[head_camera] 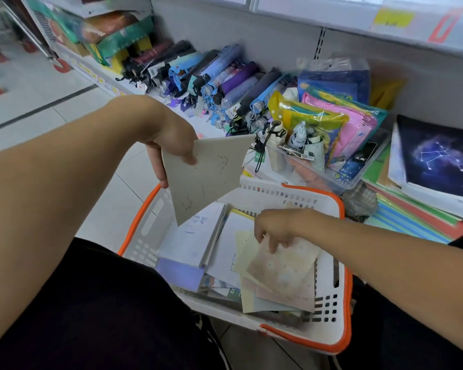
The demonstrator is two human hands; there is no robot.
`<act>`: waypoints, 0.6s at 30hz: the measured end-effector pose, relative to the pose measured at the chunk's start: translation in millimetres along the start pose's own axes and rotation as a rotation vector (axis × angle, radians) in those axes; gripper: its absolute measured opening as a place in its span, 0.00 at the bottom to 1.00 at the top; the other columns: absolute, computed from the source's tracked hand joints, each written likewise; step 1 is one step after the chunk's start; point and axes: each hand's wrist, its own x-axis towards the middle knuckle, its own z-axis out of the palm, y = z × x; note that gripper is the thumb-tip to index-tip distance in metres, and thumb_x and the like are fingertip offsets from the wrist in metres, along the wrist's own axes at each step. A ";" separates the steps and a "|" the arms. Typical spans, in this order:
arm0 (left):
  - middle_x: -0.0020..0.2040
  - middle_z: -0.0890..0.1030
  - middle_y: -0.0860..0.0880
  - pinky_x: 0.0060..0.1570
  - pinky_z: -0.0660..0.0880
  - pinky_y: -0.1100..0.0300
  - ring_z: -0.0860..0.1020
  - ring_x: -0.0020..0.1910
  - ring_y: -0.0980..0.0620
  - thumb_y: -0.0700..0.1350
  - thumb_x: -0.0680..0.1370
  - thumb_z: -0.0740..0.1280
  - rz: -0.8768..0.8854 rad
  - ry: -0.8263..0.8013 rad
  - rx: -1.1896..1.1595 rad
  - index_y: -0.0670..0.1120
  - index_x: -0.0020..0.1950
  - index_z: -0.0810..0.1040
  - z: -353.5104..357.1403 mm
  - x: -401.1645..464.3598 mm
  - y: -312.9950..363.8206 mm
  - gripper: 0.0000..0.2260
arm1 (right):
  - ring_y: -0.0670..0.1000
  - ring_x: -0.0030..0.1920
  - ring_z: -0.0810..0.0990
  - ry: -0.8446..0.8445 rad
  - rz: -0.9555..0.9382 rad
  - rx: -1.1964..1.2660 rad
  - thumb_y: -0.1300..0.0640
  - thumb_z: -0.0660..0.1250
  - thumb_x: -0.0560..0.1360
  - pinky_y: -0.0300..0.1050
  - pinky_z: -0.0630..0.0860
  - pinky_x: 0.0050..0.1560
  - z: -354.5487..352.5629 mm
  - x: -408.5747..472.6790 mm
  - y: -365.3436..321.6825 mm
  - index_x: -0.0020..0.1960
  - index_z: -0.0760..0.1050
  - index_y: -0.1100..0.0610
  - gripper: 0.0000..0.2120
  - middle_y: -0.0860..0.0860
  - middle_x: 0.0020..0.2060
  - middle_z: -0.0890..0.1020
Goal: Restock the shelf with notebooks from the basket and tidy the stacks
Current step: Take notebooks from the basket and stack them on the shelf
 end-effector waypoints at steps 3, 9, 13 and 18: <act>0.38 0.86 0.43 0.30 0.79 0.60 0.85 0.38 0.42 0.41 0.83 0.58 0.073 0.014 -0.113 0.44 0.58 0.74 -2.5 0.9 -5.0 0.08 | 0.47 0.22 0.77 0.230 -0.120 0.216 0.63 0.75 0.72 0.43 0.77 0.29 -79.1 -37.6 -21.1 0.42 0.78 0.57 0.06 0.47 0.21 0.77; 0.39 0.86 0.47 0.33 0.79 0.61 0.84 0.38 0.46 0.37 0.82 0.54 0.392 0.053 -0.348 0.45 0.52 0.77 -10.9 -21.7 14.3 0.12 | 0.40 0.24 0.75 0.824 -0.195 0.016 0.55 0.76 0.71 0.35 0.69 0.29 -200.7 -136.7 -57.2 0.43 0.76 0.51 0.09 0.34 0.29 0.78; 0.43 0.85 0.42 0.29 0.79 0.62 0.84 0.36 0.45 0.35 0.81 0.54 0.555 0.086 -0.558 0.43 0.53 0.76 -13.9 -34.0 36.2 0.12 | 0.41 0.26 0.75 0.836 -0.172 -0.072 0.55 0.77 0.70 0.43 0.72 0.35 -220.1 -165.5 -52.5 0.48 0.78 0.53 0.10 0.40 0.27 0.78; 0.44 0.85 0.41 0.24 0.77 0.63 0.83 0.33 0.43 0.54 0.84 0.52 0.580 0.047 -0.782 0.44 0.57 0.77 -16.7 -33.9 47.1 0.19 | 0.34 0.35 0.75 0.956 -0.176 0.014 0.55 0.77 0.70 0.31 0.68 0.37 -201.4 -169.2 -32.4 0.57 0.76 0.48 0.18 0.41 0.44 0.76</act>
